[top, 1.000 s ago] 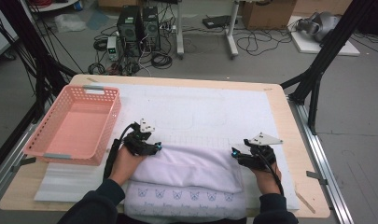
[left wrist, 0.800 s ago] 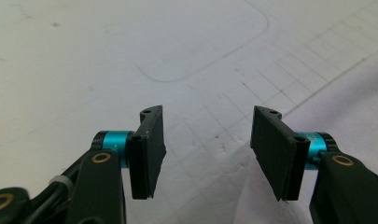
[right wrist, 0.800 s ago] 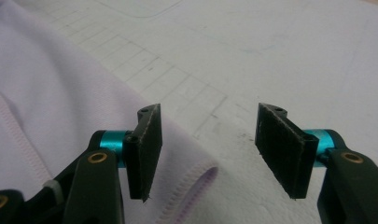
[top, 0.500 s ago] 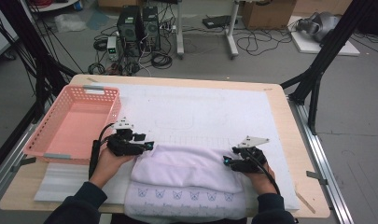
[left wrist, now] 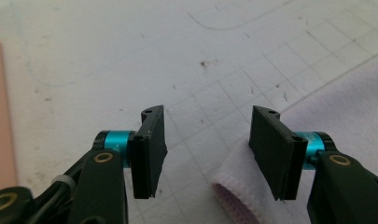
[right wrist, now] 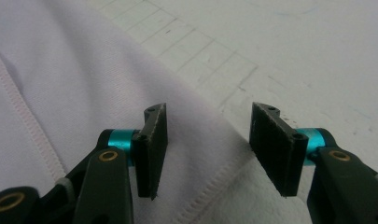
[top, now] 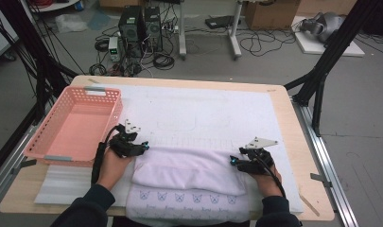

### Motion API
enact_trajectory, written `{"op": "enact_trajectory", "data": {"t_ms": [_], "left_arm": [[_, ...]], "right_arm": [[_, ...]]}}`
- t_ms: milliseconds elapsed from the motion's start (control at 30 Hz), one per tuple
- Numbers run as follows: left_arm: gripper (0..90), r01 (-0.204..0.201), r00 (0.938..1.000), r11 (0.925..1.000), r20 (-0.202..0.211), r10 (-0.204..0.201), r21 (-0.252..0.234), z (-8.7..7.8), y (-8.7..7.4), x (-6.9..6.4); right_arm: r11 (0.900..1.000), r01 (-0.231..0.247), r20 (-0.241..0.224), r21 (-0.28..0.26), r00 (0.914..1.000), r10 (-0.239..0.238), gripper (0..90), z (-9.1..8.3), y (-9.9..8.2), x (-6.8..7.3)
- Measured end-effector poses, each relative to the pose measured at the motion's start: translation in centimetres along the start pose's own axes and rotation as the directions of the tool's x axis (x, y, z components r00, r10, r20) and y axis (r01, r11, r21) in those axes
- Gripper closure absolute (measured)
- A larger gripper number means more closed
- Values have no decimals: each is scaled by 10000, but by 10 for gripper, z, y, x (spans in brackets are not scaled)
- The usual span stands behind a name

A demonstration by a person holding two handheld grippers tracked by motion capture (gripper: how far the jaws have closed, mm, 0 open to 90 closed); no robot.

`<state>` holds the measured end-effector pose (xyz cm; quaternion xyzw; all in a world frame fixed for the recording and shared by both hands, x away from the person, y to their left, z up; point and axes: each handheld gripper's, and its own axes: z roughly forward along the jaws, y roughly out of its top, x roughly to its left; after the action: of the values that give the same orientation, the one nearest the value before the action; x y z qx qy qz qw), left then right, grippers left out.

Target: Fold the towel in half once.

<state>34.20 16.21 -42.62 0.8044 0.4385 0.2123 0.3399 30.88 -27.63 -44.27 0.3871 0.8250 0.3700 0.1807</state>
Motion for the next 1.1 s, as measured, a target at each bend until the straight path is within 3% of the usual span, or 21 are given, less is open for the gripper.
{"op": "enact_trajectory", "data": {"t_ms": [67,133,200,267,300,333,367,400,433,500,567,633,700,733,867,967,1100], "left_arm": [[453,213,9946,9989,1024,-170,-412,-6,-1,1],[451,585,9808,9966,1894,-464,-586,-7,-4,2],[443,502,9799,9985,1943,-449,-227,-2,-10,1],[454,305,9806,9992,1932,-346,246,4,-15,1],[458,224,9814,9997,1904,-236,87,4,-18,1],[500,162,9834,9999,1810,-156,-18,3,-19,1],[551,152,9811,9999,1931,-134,-78,3,-20,2],[673,252,9751,9996,2206,-222,-110,2,-21,3],[793,252,9698,9996,2428,-220,-103,2,-22,4],[834,618,9667,9980,2498,-562,-147,3,-22,6],[844,1001,9661,9944,2422,-892,-332,5,-20,10],[850,1412,9641,9883,2348,-1240,-579,7,-16,14],[855,1383,9713,9870,2061,-1190,-820,9,-6,17],[855,1469,9704,9852,2058,-1263,-882,11,-1,17],[857,1441,9780,9826,1682,-1234,-1175,19,23,23],[857,1546,9784,9804,1568,-1348,-1218,27,36,29],[857,1961,9747,9654,1419,-1727,-1718,34,48,38]], "right_arm": [[9999,-96,-61,-88,9999,96,467,-3,0,-1],[9998,-135,-343,-155,9993,130,457,-5,0,-2],[9999,-106,-612,134,9981,114,455,-3,-2,-1],[9997,70,-517,236,9986,-57,479,-1,-3,1],[9996,55,-488,278,9988,-41,498,-2,-3,1],[9995,62,-476,321,9989,-47,556,-2,-3,1],[9993,82,-607,354,9981,-60,583,-2,-3,1],[9995,34,-647,311,9979,-13,646,-3,-4,0],[9994,-48,-791,338,9968,74,768,-3,-5,-1],[9992,-83,-1116,390,9937,126,844,-4,-5,-3],[9993,71,-1045,357,9945,-33,858,-4,-3,-4],[9998,191,-347,16,9992,-191,864,-5,1,-7],[9994,13,88,-344,10000,-10,865,-5,6,-13],[9988,-70,282,-489,9996,84,865,-4,10,-18],[9996,-2,694,-281,9976,22,865,6,23,-32],[9990,-30,958,-443,9954,73,865,10,33,-41],[9975,230,1475,-664,9890,-130,865,15,51,-50]]}}
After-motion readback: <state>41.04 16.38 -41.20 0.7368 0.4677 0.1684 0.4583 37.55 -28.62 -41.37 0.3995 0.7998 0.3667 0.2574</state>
